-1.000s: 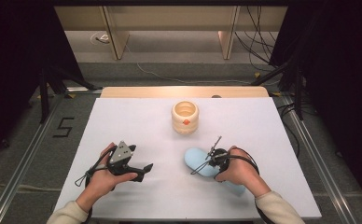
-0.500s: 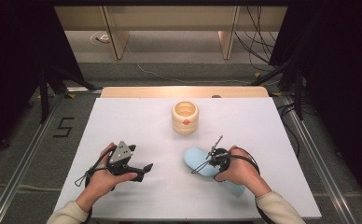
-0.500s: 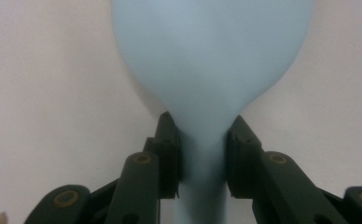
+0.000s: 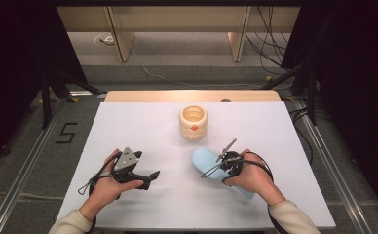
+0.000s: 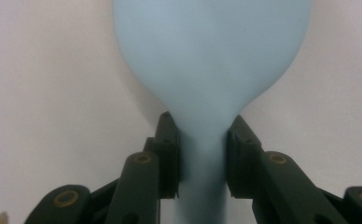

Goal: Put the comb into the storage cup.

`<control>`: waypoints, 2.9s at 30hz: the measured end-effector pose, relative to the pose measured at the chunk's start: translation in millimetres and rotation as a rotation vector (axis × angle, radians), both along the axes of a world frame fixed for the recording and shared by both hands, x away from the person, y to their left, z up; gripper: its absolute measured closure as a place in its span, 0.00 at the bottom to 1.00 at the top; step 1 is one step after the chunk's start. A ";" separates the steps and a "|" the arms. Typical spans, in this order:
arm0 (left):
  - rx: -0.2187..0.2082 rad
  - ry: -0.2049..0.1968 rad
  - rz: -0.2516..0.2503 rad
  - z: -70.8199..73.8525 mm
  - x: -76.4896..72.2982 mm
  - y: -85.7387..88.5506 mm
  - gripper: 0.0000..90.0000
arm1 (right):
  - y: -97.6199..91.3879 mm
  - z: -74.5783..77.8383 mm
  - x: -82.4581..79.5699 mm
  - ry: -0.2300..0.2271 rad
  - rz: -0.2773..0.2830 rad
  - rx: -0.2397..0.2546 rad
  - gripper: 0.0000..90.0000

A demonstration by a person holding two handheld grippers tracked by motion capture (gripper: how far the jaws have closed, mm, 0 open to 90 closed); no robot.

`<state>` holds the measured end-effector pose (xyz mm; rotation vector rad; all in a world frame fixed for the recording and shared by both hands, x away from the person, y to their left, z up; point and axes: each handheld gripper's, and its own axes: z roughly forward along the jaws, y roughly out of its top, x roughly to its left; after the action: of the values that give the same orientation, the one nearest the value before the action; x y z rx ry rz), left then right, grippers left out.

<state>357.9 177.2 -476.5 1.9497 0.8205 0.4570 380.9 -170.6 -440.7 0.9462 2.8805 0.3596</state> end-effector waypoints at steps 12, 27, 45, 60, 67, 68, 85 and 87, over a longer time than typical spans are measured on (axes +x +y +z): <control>-0.003 -0.001 0.004 0.1 0.3 0.4 0.05 | 0.9 5.2 -0.4 -0.043 -0.034 0.048 0.78; -0.012 0.001 0.006 0.4 0.5 0.9 0.05 | 2.3 8.5 0.1 -0.106 -0.052 0.103 0.78; -0.087 0.049 -0.027 5.1 -5.8 -15.3 0.05 | 10.2 11.0 1.0 -0.194 -0.102 0.210 0.78; -0.175 0.160 -0.097 4.1 -14.1 -54.8 0.07 | 25.0 12.7 2.5 -0.278 -0.157 0.358 0.78; -0.186 0.182 -0.100 0.8 -14.3 -72.6 0.09 | 32.2 16.5 2.9 -0.312 -0.198 0.439 0.78; -0.191 0.184 -0.096 0.5 -14.2 -75.2 0.09 | 33.1 16.6 3.0 -0.317 -0.199 0.444 0.78; -0.205 0.217 -0.125 -9.8 -8.5 -126.5 0.16 | 44.5 18.8 3.5 -0.333 -0.208 0.501 0.78; -0.220 0.216 -0.125 -10.2 -8.5 -130.1 0.17 | 44.4 19.0 3.7 -0.332 -0.209 0.501 0.78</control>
<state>349.4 47.1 -486.7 1.8506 0.8407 0.0772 384.6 -126.2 -421.7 1.1102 2.4017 1.1312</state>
